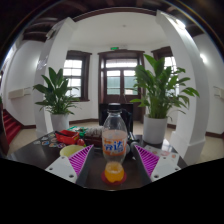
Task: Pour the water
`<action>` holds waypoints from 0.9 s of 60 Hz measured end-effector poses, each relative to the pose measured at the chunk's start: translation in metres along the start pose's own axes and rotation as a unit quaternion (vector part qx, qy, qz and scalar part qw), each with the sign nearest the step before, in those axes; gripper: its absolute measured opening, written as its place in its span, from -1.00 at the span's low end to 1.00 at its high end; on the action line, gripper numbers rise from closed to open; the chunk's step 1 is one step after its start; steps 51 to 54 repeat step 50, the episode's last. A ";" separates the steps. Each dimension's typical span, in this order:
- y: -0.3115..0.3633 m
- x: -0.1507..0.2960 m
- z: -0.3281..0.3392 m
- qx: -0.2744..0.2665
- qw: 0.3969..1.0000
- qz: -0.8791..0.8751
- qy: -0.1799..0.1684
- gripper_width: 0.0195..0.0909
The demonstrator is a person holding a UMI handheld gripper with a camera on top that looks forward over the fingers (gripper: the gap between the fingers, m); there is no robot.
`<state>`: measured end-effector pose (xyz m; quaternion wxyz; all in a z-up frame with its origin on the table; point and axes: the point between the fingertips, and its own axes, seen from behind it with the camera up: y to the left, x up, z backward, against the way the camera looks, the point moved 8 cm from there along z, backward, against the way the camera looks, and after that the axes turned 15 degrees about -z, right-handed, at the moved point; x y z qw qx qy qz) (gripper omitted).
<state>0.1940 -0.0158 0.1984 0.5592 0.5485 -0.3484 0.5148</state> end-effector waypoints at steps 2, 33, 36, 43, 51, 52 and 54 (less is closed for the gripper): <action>0.001 -0.002 0.012 -0.006 1.000 -0.009 0.003 0.68; 0.024 0.033 0.171 -0.090 0.994 -0.022 -0.054 0.70; 0.026 0.037 0.176 -0.090 0.994 -0.022 -0.057 0.70; 0.026 0.040 0.188 -0.102 0.993 -0.023 -0.054 0.70; 0.027 0.039 0.192 -0.104 0.993 -0.028 -0.053 0.71; 0.027 0.039 0.192 -0.104 0.993 -0.028 -0.053 0.71; 0.027 0.039 0.192 -0.104 0.993 -0.028 -0.053 0.71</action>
